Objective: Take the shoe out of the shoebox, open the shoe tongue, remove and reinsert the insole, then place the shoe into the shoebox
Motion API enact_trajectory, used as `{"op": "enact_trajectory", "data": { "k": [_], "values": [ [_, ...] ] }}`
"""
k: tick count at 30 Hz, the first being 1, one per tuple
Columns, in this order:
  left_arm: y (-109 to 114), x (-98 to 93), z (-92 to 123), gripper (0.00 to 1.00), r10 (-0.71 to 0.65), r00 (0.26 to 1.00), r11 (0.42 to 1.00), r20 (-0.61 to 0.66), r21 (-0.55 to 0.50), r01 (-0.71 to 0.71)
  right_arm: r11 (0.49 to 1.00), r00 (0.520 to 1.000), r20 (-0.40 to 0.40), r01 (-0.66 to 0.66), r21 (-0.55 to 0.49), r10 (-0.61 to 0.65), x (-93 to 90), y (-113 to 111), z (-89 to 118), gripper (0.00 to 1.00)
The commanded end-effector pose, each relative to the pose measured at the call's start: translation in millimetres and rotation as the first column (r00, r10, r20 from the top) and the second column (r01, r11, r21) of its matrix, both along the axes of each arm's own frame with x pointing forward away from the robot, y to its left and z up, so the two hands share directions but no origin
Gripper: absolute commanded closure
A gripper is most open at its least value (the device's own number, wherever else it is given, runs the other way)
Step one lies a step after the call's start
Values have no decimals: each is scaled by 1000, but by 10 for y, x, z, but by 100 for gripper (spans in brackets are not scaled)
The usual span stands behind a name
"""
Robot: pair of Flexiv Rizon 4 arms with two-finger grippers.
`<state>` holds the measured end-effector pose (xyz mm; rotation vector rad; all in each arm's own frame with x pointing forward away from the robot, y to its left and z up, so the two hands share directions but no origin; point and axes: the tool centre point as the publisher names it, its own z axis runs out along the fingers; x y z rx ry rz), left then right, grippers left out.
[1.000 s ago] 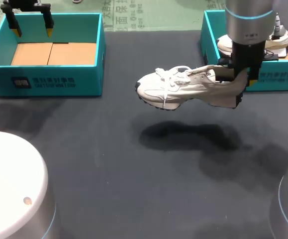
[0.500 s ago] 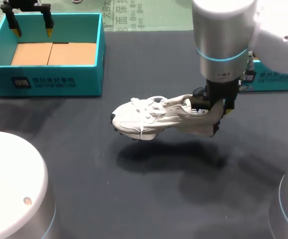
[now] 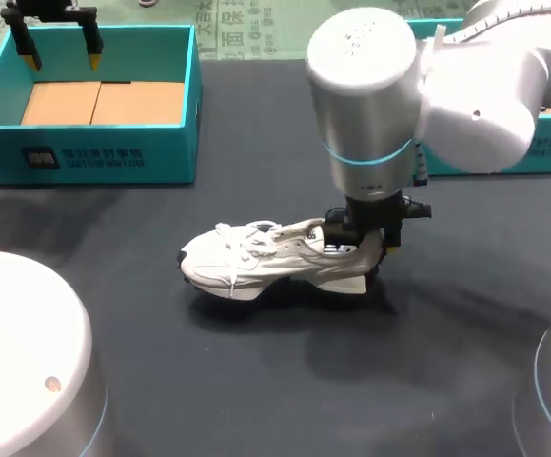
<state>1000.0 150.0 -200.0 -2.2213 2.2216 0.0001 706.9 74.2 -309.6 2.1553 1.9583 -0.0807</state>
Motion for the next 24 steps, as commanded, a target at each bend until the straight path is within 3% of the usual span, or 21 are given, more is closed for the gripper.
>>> {"op": "enact_trajectory", "data": {
  "k": [1,10,24],
  "values": [
    [0,0,0,0,0,1000,1000,0,0,0,1000,1000,2,5,-16,-5,50,247,-198,100],
    [0,0,0,0,0,1000,1000,0,0,0,999,999,-35,16,-34,-17,-39,298,-478,100],
    [0,0,0,0,0,1000,1000,0,0,0,999,999,-42,1,-41,-3,-108,268,-677,100]
  ]
}}
